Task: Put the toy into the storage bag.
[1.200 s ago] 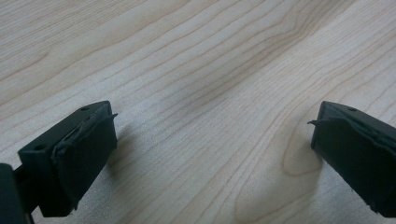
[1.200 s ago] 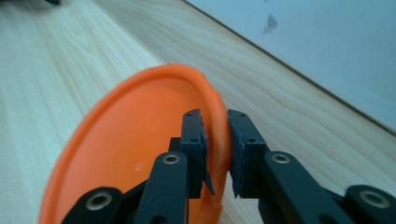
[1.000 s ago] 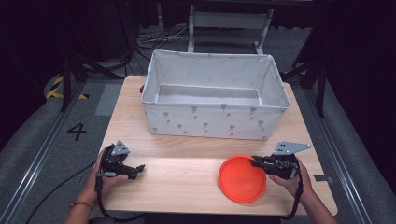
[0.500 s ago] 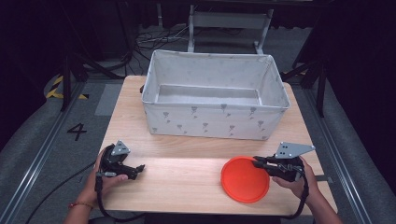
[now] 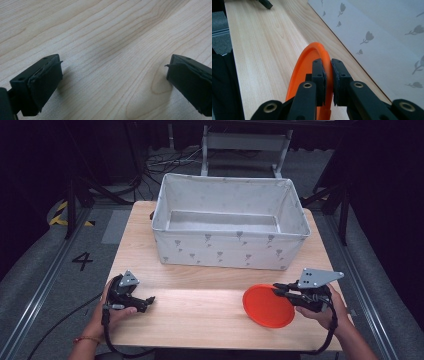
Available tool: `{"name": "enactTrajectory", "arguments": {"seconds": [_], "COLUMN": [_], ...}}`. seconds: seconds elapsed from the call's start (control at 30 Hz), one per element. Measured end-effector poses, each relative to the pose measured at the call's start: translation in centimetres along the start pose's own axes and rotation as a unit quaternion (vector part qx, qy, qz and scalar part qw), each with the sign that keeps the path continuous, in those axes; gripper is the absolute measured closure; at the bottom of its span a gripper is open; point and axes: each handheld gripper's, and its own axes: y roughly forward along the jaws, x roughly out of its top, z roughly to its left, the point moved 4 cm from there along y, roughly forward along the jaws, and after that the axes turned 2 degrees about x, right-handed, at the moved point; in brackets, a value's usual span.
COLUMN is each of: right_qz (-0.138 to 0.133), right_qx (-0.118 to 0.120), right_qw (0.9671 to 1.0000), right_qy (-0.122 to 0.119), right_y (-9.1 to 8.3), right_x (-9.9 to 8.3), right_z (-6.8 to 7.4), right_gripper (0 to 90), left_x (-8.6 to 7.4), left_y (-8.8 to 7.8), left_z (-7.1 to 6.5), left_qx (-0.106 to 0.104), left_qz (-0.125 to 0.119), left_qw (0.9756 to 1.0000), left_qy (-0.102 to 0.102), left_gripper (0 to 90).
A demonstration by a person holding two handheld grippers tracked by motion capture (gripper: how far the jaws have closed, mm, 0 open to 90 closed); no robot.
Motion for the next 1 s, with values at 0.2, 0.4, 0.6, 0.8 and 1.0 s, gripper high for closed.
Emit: {"name": "enactTrajectory", "arguments": {"seconds": [0.2,0.4,0.6,0.8,1.0], "right_qz": [-0.005,-0.007,-0.009,-0.018,-0.023], "right_qx": [-0.01,-0.006,-0.012,-0.027,-0.037], "right_qw": [0.9998,0.9997,0.9993,0.9985,0.9982], "right_qy": [-0.013,-0.024,-0.034,-0.044,-0.041], "right_y": [-1.7,-3.1,-4.6,-6.7,-8.3], "right_x": [1.4,2.5,3.7,5.4,6.3], "right_z": [-0.3,-0.6,-1.0,-1.2,-1.7], "right_gripper": [81.9,81.9,81.9,81.8,81.8], "left_x": [0.0,0.0,0.0,0.0,0.0], "left_y": [0.0,0.0,0.0,0.0,0.0], "left_z": [0.0,0.1,0.0,0.0,0.0], "left_qx": [0.001,0.004,0.004,0.004,0.004], "left_qz": [0.0,0.0,0.0,0.0,0.0], "left_qw": [1.0,1.0,1.0,1.0,1.0], "left_qy": [0.001,0.003,0.001,0.0,0.0], "left_gripper": [0.6,0.6,0.6,0.6,0.6]}}
